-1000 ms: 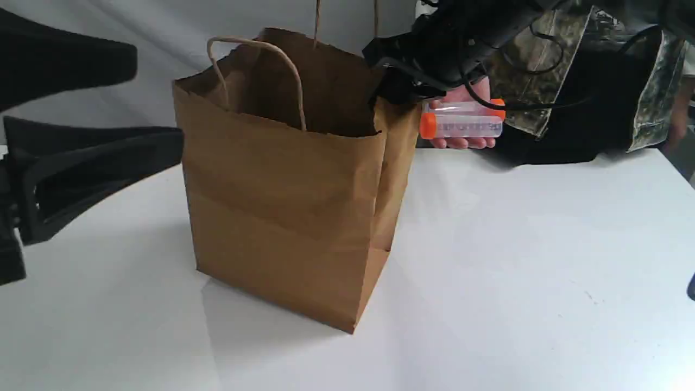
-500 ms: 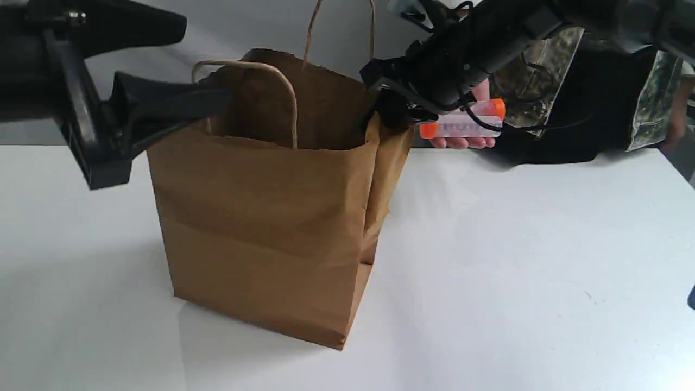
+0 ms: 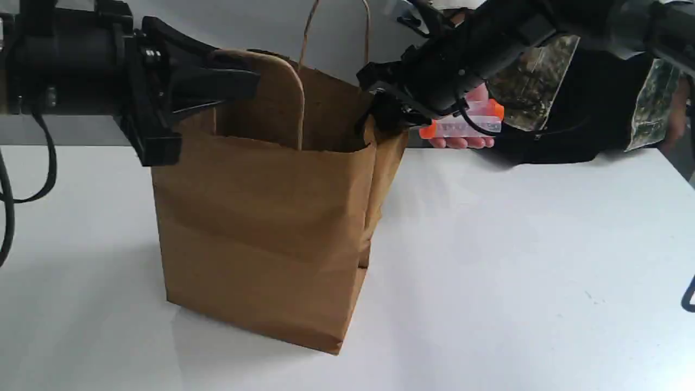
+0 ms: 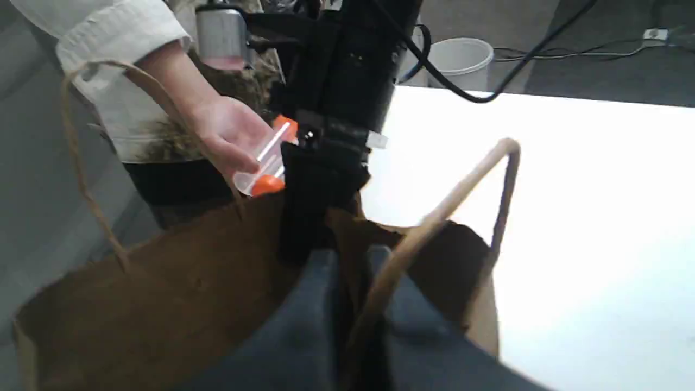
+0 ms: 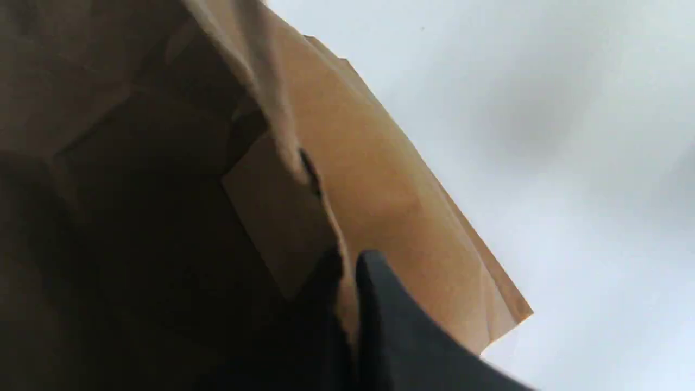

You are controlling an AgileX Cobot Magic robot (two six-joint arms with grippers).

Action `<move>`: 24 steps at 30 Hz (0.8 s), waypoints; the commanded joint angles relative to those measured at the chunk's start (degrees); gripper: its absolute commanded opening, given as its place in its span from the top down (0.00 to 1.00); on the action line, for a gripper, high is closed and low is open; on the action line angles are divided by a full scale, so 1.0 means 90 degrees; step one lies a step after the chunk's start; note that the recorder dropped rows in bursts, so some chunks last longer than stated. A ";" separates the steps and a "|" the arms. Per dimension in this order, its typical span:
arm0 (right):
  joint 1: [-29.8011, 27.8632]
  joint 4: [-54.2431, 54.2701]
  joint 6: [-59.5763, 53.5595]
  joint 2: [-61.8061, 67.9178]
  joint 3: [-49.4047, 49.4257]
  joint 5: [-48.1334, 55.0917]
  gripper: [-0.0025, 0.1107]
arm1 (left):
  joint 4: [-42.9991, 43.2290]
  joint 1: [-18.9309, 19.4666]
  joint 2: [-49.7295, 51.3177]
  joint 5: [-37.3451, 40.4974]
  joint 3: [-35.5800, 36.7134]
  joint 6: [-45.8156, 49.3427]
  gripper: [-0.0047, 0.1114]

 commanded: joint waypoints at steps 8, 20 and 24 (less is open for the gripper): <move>0.0212 -0.1299 0.0879 -0.0188 0.0067 0.0085 0.98 | -0.0034 -0.0850 0.0317 0.1387 -0.1554 -0.1771 0.96; 0.0271 -0.1497 0.0843 -0.0329 0.0535 0.0085 0.98 | -0.0034 -0.0848 0.0576 0.1566 -0.1622 -0.1688 0.96; 0.0271 -0.1582 0.0802 -0.0329 0.0877 0.0085 0.98 | -0.0034 -0.0848 0.0576 0.1555 -0.1622 -0.1688 0.96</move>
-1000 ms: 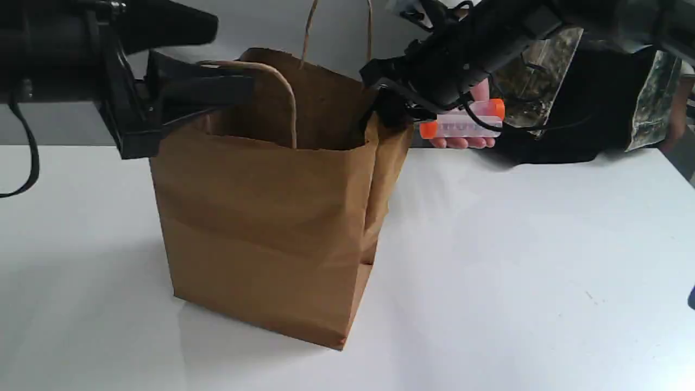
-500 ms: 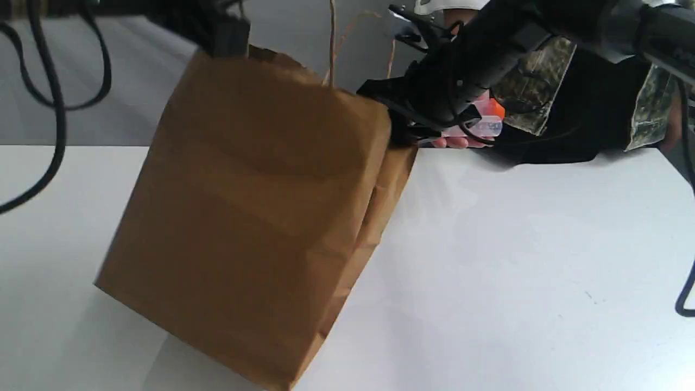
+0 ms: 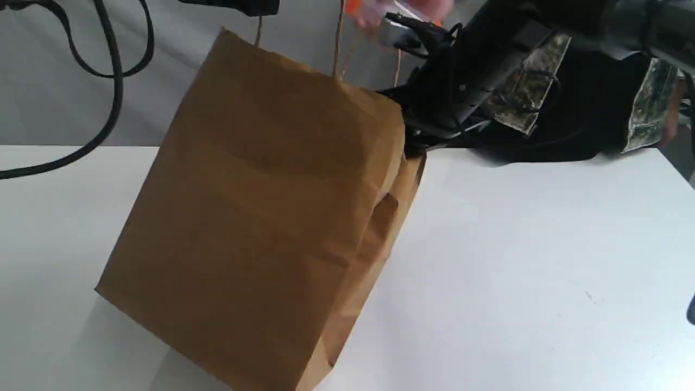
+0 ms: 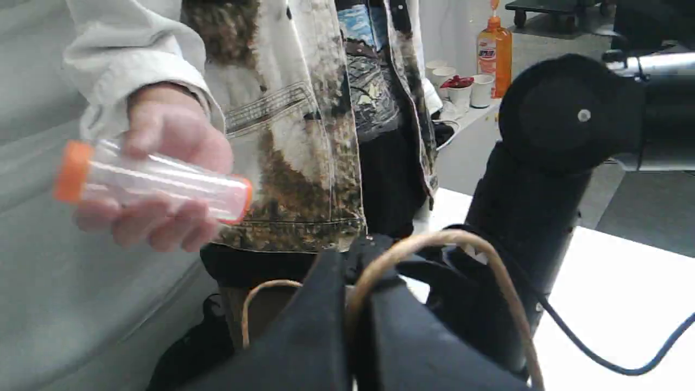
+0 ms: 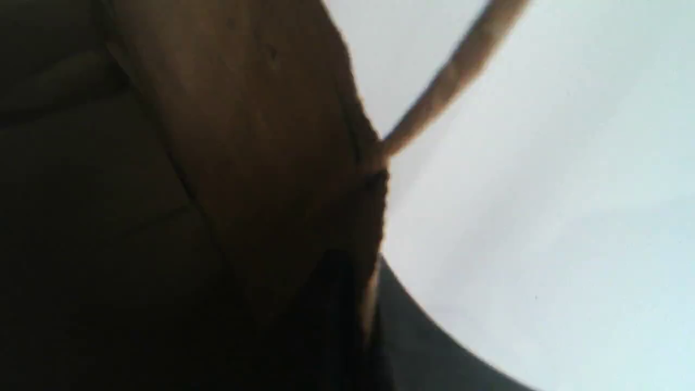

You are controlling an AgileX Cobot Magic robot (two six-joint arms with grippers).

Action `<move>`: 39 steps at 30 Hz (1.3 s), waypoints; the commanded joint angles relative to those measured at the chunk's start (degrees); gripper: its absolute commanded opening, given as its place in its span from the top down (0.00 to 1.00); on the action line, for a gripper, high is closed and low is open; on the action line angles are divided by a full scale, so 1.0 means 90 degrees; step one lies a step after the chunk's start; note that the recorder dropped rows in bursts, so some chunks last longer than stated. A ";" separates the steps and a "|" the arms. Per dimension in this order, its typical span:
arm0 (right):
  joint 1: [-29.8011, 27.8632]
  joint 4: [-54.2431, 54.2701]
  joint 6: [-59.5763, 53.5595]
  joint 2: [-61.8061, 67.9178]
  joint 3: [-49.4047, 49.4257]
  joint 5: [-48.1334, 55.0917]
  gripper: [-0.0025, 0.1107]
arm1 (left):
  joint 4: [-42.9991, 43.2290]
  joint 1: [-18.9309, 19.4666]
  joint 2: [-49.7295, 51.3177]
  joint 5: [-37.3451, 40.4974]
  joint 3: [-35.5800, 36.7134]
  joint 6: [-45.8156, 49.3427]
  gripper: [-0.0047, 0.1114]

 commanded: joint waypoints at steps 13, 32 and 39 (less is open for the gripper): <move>0.0018 -0.0181 -0.0133 -0.0141 0.0193 0.0017 0.98 | -0.0091 -0.0034 -0.0047 -0.0174 -0.0029 -0.0073 0.96; 0.0007 -0.0294 -0.0261 -0.0204 -0.0634 -0.0356 0.98 | -0.0091 -0.0034 -0.0283 -0.0739 0.0113 -0.0073 0.96; 0.0007 -0.0428 -0.0113 -0.0204 -0.1221 -0.0721 0.98 | -0.0091 -0.0034 -0.0922 -0.0535 0.1015 -0.0073 0.96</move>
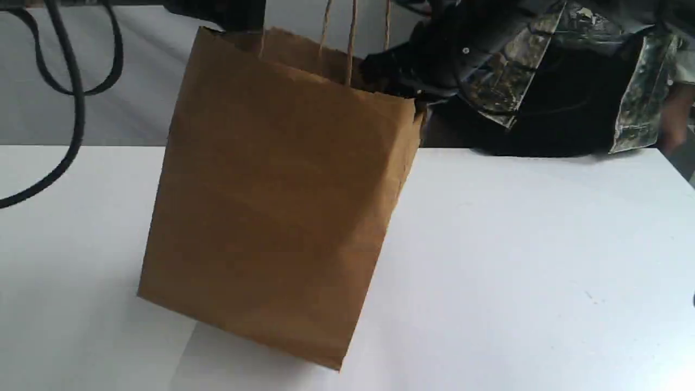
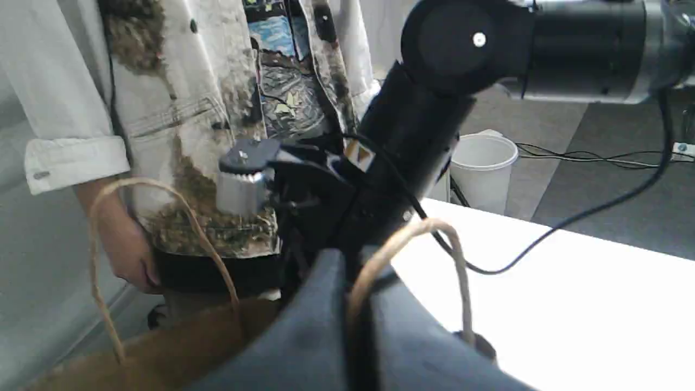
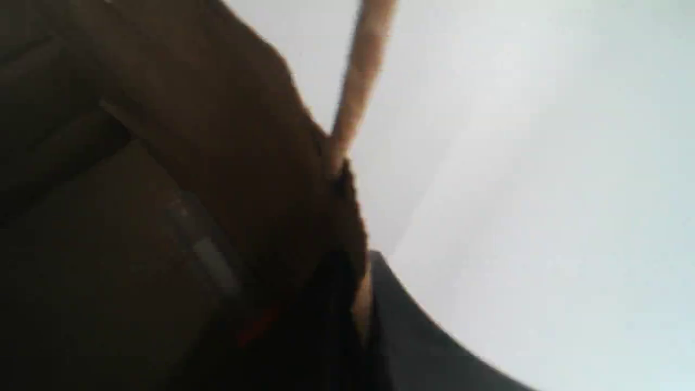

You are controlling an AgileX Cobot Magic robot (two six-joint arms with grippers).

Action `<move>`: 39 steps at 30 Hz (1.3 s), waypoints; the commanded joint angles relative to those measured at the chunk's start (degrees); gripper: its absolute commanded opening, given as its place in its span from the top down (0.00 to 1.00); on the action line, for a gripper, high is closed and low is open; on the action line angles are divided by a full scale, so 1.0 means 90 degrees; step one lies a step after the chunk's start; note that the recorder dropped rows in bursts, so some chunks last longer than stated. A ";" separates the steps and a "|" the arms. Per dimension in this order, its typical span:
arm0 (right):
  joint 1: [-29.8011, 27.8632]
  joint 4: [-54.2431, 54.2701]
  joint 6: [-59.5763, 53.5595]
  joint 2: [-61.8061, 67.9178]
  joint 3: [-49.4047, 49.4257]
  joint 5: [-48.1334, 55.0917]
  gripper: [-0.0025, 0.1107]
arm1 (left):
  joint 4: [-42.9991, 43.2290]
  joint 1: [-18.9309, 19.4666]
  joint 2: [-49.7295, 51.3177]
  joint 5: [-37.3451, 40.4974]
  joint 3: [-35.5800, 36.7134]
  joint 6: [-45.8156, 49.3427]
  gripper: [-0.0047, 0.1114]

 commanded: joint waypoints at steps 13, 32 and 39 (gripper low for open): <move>0.0133 -0.0137 -0.0150 -0.0068 -0.0134 -0.0621 0.98 | -0.0092 -0.0034 -0.1089 0.0614 0.2105 0.0280 0.96; 0.0182 0.0084 -0.0150 0.0121 -0.0134 -0.0615 0.40 | -0.0092 -0.0034 -0.1104 0.0618 0.2105 0.0250 0.61; 0.0182 0.0084 -0.0150 -0.0038 -0.0134 -0.0670 0.41 | -0.0304 -0.0023 -0.1104 0.0618 0.1656 0.0289 0.44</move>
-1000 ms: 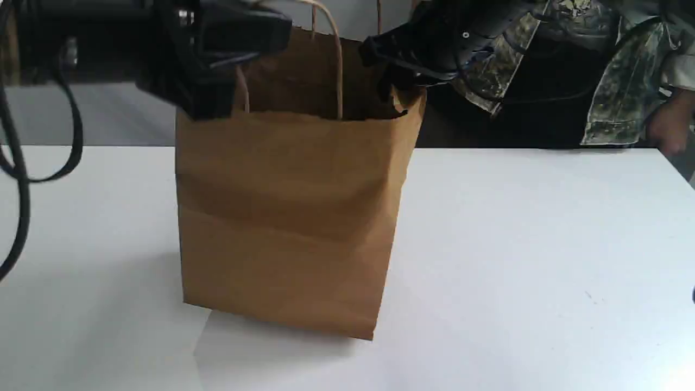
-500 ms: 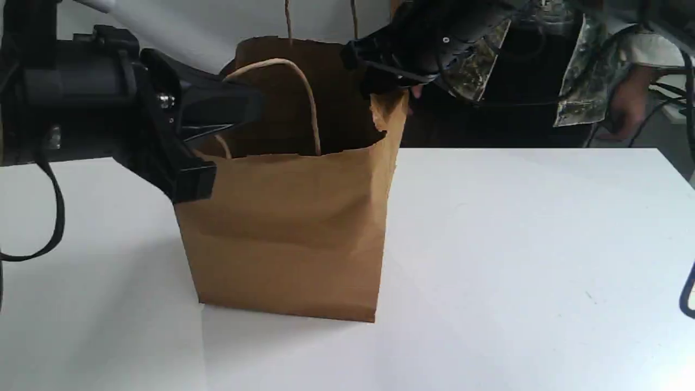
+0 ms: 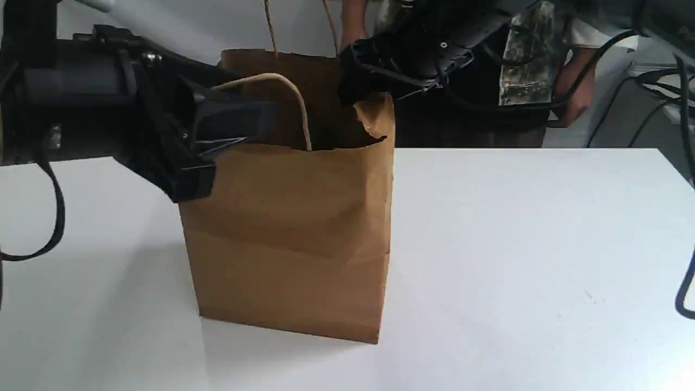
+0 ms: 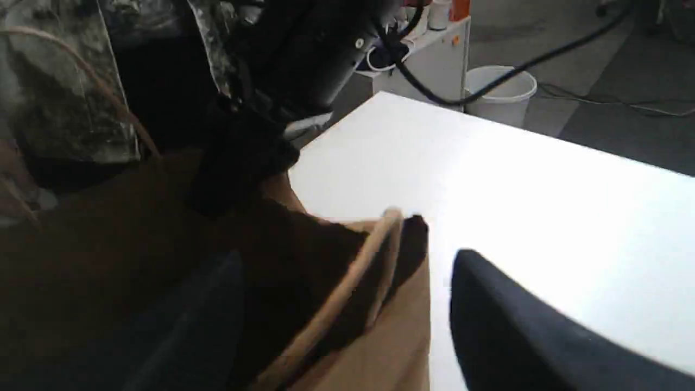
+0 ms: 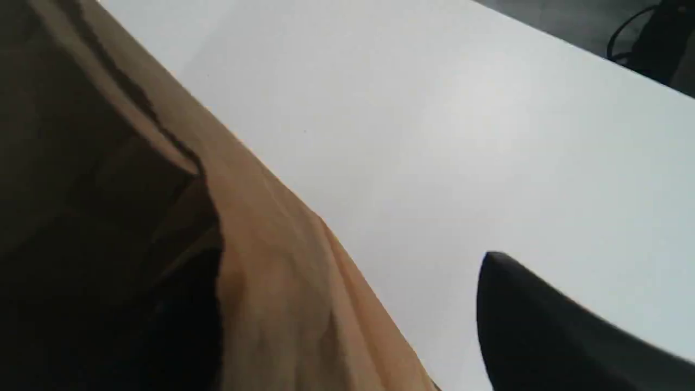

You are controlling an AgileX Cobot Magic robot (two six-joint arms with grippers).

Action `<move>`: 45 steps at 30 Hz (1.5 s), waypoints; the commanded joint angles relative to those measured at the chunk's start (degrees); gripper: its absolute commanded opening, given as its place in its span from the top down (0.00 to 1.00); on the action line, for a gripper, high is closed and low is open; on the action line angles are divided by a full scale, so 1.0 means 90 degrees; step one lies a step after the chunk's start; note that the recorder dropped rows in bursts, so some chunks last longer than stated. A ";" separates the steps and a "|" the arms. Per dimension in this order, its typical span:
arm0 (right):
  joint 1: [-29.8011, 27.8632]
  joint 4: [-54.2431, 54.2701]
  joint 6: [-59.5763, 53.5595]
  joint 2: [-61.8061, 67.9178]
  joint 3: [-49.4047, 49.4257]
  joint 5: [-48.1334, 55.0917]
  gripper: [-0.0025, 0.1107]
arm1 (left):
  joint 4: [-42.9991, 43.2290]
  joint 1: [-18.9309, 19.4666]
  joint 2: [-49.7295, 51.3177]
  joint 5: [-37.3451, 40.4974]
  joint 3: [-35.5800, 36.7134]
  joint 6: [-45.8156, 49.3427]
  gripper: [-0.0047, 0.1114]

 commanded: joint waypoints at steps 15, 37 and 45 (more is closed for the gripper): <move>-0.0268 -0.0108 0.0011 -0.0882 -0.0028 0.0107 0.41 | 0.0048 -0.0023 -0.0413 0.0603 -0.0803 -0.0008 0.44; -0.1223 -0.0670 0.0023 -0.4040 -0.0028 0.0984 0.48 | 0.0048 -0.0023 -0.4405 0.2694 0.0146 -0.0105 0.45; -0.1223 -0.2087 0.0022 -0.5594 -0.0028 0.1150 0.48 | 0.0048 -0.0023 -0.5809 0.2896 0.0982 -0.0461 0.45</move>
